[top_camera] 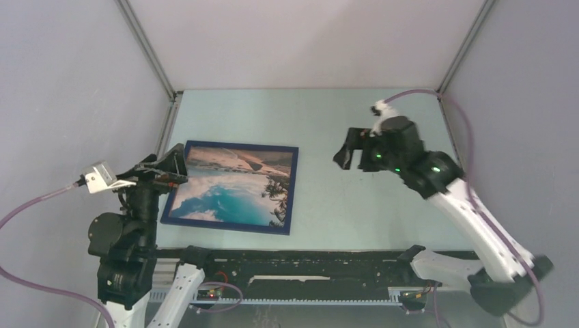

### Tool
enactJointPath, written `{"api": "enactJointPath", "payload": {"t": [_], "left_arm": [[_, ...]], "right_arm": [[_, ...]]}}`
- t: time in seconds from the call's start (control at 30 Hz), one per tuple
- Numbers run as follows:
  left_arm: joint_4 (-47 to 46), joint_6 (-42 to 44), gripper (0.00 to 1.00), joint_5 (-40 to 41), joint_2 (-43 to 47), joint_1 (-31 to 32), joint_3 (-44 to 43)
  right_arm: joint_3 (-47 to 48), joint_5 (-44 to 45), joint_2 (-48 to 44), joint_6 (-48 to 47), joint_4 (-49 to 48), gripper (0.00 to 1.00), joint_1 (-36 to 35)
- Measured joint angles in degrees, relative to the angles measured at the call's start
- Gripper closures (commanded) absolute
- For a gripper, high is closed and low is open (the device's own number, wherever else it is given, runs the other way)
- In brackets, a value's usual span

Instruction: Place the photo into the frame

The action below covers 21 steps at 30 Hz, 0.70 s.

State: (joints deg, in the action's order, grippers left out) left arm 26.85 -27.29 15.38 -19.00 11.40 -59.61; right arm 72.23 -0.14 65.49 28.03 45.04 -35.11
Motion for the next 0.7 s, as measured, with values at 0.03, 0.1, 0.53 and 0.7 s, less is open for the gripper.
{"api": "enactJointPath", "payload": {"t": [0.03,0.1,0.53,0.7], "left_arm": [[-0.3,0.4,0.00,-0.9,-0.7,0.0,-0.5],[-0.8,0.9,0.00,-2.4,-2.0,0.0,-1.8],[-7.0,2.4,0.00,-9.4,-5.5,0.1,-14.2],[-8.3,2.4,0.00,-9.8,-5.4,0.1,-14.8]], "right_arm": [[1.6,1.1,-2.8,-0.8,1.3,0.00,0.3],[5.2,3.1,-8.2,-2.2,3.4,0.00,0.6],[30.4,7.0,-25.5,-8.9,10.1,0.00,0.7],[30.7,7.1,-28.0,-9.9,10.2,0.00,0.7]]}}
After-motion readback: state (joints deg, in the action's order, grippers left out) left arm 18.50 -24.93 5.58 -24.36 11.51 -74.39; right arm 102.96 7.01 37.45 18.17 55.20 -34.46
